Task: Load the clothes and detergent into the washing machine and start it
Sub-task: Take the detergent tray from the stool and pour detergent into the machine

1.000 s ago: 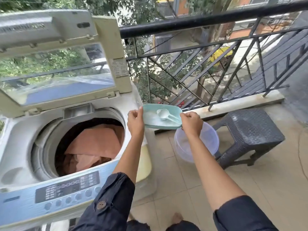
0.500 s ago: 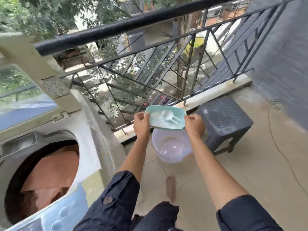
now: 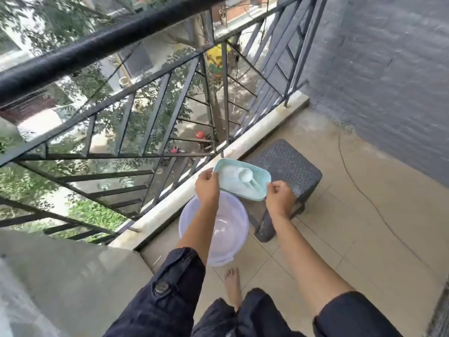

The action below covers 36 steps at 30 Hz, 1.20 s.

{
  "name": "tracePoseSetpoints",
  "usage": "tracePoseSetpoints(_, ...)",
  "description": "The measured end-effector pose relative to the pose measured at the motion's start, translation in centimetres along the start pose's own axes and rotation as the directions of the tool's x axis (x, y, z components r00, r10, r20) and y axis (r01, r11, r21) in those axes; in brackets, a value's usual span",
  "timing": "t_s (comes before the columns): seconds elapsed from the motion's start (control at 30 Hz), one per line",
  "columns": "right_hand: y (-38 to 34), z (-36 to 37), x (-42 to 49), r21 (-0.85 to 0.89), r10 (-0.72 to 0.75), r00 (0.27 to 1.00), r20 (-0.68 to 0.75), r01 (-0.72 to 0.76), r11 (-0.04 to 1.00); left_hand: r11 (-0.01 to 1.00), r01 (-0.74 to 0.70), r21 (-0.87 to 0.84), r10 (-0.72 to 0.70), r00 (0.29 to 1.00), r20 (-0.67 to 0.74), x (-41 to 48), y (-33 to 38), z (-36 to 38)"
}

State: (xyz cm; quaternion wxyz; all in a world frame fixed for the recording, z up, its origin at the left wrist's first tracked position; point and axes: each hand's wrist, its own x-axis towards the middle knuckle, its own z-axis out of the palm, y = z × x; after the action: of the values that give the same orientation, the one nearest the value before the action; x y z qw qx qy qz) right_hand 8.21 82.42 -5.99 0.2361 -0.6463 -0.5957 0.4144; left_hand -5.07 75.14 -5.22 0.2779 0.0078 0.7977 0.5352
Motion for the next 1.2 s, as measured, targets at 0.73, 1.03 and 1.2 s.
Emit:
tracePoseSetpoints(0.73,15.4,10.5,20.0,0.024,0.370,0.920,-0.132,-0.370,0.929,0.973,0.195,0.123,-0.216,0.957,0.191,14.7,-9.3,20.8)
tracePoseSetpoints(1.03,17.7,12.6,21.9,0.024,0.427,0.900,-0.090,-0.427,0.904,0.966,0.244,0.089,-0.256,0.949,0.185,16.7,-12.1,22.8)
tracePoseSetpoints(1.2,18.0,12.8,22.1,0.097,0.490,0.870,-0.052,-0.484,0.870,0.964,0.241,0.111,-0.257,0.951,0.170,16.5,-12.3,23.1)
